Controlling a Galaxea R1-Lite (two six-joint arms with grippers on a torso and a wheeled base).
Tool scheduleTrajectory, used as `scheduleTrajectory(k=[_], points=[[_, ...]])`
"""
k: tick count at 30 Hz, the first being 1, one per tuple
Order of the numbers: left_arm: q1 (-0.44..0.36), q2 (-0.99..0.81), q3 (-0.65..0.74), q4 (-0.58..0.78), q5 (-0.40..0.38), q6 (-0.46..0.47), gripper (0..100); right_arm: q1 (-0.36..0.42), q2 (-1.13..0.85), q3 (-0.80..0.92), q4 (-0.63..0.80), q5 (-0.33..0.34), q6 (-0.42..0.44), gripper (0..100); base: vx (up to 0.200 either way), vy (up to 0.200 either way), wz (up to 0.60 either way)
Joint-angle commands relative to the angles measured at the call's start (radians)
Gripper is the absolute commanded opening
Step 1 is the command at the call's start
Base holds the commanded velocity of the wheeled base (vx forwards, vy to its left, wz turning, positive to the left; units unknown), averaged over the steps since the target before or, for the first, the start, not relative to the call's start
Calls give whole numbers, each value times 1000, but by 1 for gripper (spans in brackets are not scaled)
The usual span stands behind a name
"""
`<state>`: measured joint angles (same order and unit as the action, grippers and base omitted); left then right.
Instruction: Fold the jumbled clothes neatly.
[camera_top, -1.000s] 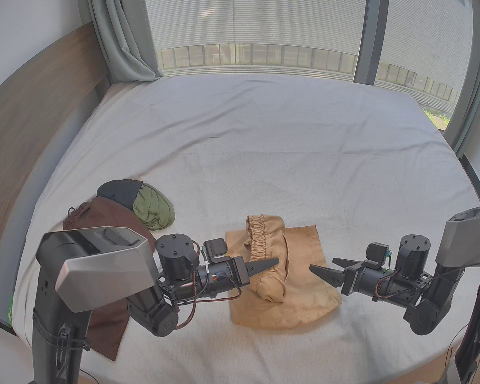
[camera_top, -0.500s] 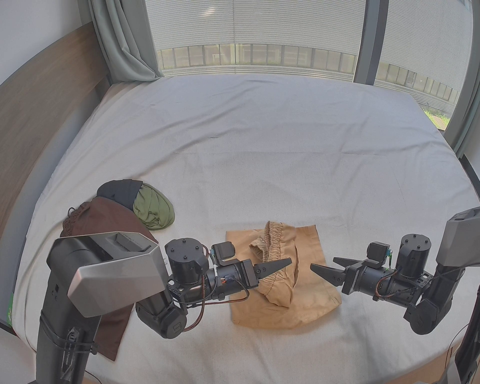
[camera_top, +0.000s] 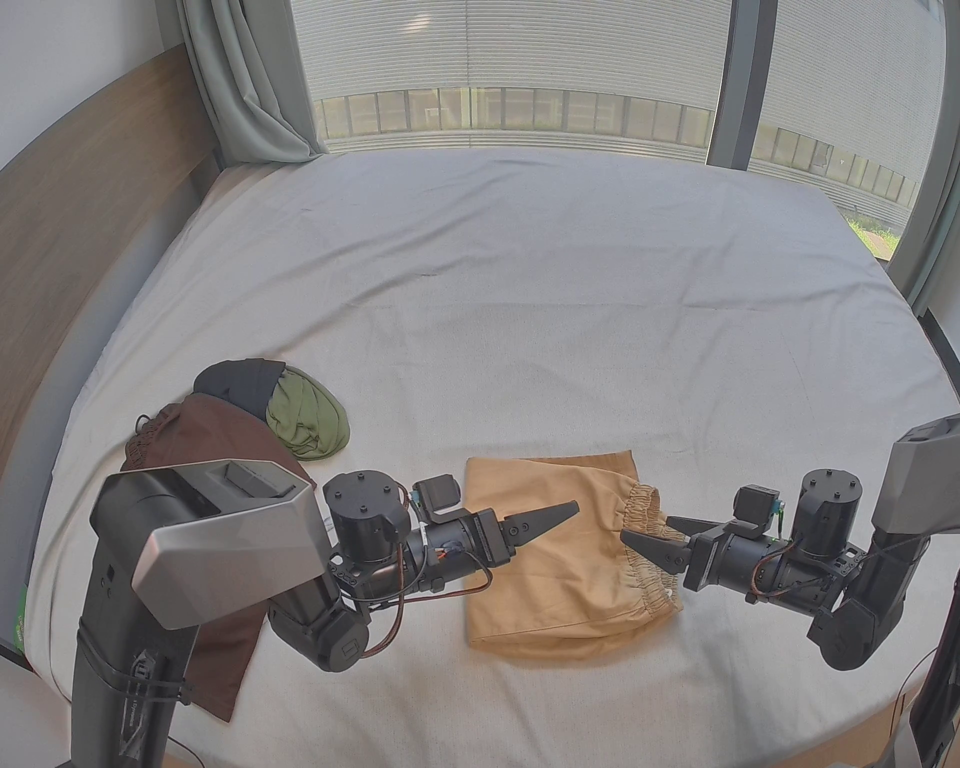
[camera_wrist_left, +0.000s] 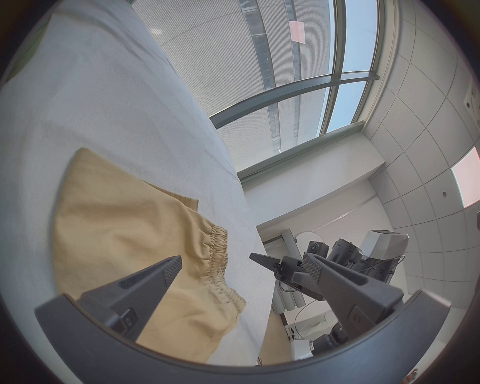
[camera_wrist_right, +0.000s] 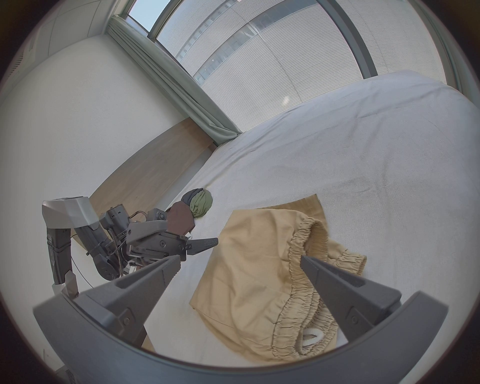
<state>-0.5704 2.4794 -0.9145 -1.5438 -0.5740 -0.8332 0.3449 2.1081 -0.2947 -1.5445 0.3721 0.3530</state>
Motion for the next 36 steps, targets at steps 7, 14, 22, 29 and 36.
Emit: scheduleTrajectory(k=[7, 14, 22, 29, 36], points=[[40, -16, 40, -2, 2, 72, 100, 20, 33, 12, 0, 1, 0, 100, 0, 0, 0], [70, -37, 85, -1, -1, 123, 100, 66, 76, 34, -2, 1, 3, 100, 0, 0, 0], [90, -69, 132, -2, -12, 172, 100, 59, 144, 45, -3, 4, 4, 100, 0, 0, 0], [98, -77, 158, -2, -17, 203, 100, 54, 187, 68, -2, 4, 1, 100, 0, 0, 0], [107, -119, 213, -4, -61, 204, 100, 54, 216, 68, -2, 4, 0, 100, 0, 0, 0]])
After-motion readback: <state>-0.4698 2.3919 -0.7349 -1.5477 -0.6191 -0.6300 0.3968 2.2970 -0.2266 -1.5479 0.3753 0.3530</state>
